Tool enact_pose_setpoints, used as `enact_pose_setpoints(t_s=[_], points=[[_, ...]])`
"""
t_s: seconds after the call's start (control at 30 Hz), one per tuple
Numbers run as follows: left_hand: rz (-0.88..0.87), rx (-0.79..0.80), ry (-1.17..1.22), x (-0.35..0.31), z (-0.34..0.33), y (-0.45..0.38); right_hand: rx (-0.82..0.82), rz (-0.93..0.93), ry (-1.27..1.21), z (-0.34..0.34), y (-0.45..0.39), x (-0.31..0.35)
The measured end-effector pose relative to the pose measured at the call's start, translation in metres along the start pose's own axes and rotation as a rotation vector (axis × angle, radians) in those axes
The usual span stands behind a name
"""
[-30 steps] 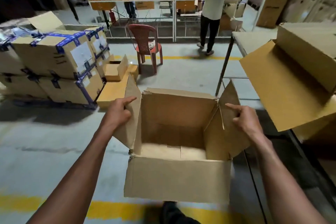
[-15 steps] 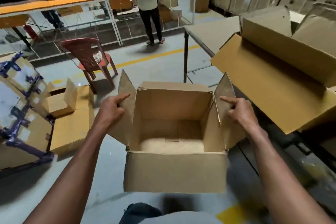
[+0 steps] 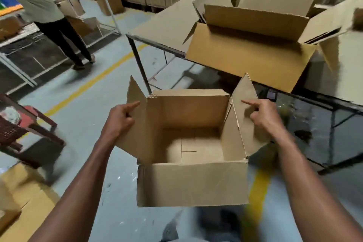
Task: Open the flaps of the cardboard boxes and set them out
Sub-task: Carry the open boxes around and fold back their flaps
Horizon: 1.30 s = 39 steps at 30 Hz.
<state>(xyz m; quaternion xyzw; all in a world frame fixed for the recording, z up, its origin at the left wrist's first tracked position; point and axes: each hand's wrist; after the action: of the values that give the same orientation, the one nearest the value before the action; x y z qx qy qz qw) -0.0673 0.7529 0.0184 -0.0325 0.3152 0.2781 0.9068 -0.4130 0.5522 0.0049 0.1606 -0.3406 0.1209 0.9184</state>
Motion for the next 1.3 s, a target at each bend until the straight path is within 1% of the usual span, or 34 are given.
enact_pose_setpoints(t_s=[0.17,0.3,0.53,0.77,0.93,1.1,1.2,1.3], points=[[-0.158,0.105,0.008,0.000,0.023,-0.017,-0.125,-0.093,-0.012,0.001,0.054,0.004],[-0.275,0.135,0.034,-0.027,0.038,-0.019,-0.196,-0.122,0.007,0.027,0.089,0.012],[-0.441,0.134,0.077,-0.087,0.077,-0.012,-0.331,-0.061,0.049,0.095,0.142,0.038],[-0.599,0.067,0.136,-0.160,0.137,0.000,-0.495,0.035,0.083,0.173,0.189,0.074],[-0.690,-0.006,0.157,-0.204,0.175,0.003,-0.585,0.086,0.052,0.221,0.211,0.108],[-0.752,-0.080,0.176,-0.239,0.213,-0.024,-0.655,0.138,0.037,0.263,0.221,0.149],[-0.774,-0.113,0.181,-0.260,0.235,-0.050,-0.662,0.165,0.037,0.285,0.215,0.171],[-0.821,-0.148,0.212,-0.282,0.254,-0.077,-0.717,0.207,0.031,0.308,0.200,0.188]])
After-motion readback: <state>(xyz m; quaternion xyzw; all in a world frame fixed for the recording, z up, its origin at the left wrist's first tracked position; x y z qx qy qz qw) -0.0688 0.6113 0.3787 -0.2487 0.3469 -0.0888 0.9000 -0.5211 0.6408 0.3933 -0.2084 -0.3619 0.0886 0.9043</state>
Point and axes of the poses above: each hand's wrist, its own y-axis away from the middle knuckle, its own z-axis out of the back of the hand, x = y × z, and after that the axes turned 8 degrees about x, right-handed
